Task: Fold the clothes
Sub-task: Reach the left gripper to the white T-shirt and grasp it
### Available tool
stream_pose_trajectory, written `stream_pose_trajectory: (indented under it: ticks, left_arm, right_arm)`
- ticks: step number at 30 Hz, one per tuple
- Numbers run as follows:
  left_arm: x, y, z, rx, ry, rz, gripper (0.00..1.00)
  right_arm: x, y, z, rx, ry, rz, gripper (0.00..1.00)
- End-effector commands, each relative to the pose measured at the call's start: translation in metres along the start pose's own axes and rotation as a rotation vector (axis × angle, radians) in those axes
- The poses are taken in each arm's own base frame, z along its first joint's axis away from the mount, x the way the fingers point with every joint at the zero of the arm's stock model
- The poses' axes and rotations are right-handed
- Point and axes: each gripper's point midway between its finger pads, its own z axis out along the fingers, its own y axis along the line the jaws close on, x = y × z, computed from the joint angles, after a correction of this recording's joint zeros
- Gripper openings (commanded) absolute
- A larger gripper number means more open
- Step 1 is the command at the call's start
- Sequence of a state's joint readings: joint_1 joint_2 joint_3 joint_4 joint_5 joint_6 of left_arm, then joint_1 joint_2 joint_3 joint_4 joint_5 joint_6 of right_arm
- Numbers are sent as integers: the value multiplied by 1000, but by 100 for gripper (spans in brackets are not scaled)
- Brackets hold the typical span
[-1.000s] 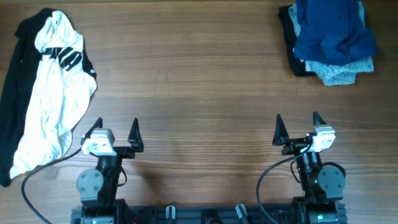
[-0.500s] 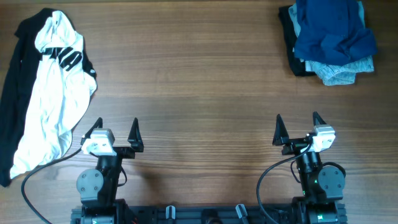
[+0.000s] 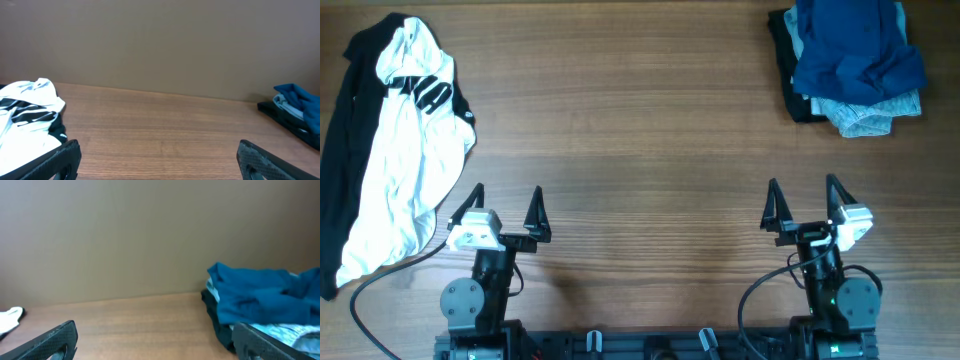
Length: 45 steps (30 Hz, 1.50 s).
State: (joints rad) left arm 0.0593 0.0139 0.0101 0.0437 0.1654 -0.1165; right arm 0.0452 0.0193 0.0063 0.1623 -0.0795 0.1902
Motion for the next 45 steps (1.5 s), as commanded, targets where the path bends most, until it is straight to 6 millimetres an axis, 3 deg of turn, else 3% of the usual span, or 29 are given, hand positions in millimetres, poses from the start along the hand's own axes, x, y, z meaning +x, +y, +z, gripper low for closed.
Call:
stream_pose_trajectory:
  ticks: [1,10,14,19,24,29,34,37,42,45]
  left_arm:
    - [-5,-3,-1,16,-11,-24,100]
    - [-44,-10,-6,5,1,-26,100]
    - [-64,-12,3,-5,48,-60,100]
    - [-74,-13,24,-19,178,-114,100]
    - [-68,-8,50,-67,386,-152,100]
    - [-64,-3,72,-111,576,-186,100]
    - [-66,-1,85,-134,686,-197,100]
    - [-61,4,90,-162,770,-216,100]
    - [-36,17,100,-182,918,-292,100]
    - [-22,27,110,-202,940,-302,100]
  right_arm:
    - [-9,9,-1,-43,-23,4,100]
    - [-36,19,0,-78,-51,-104,100]
    - [-50,24,8,-87,-28,-117,100]
    - [-68,30,32,-108,42,-108,100]
    - [-78,46,82,-193,179,-83,100]
    - [-55,57,135,-287,406,-50,100]
    - [-29,67,168,-380,566,-8,100]
    - [-4,74,175,-473,632,-22,100]
    - [49,64,171,-449,800,43,100]
    - [65,61,169,-415,858,119,100]
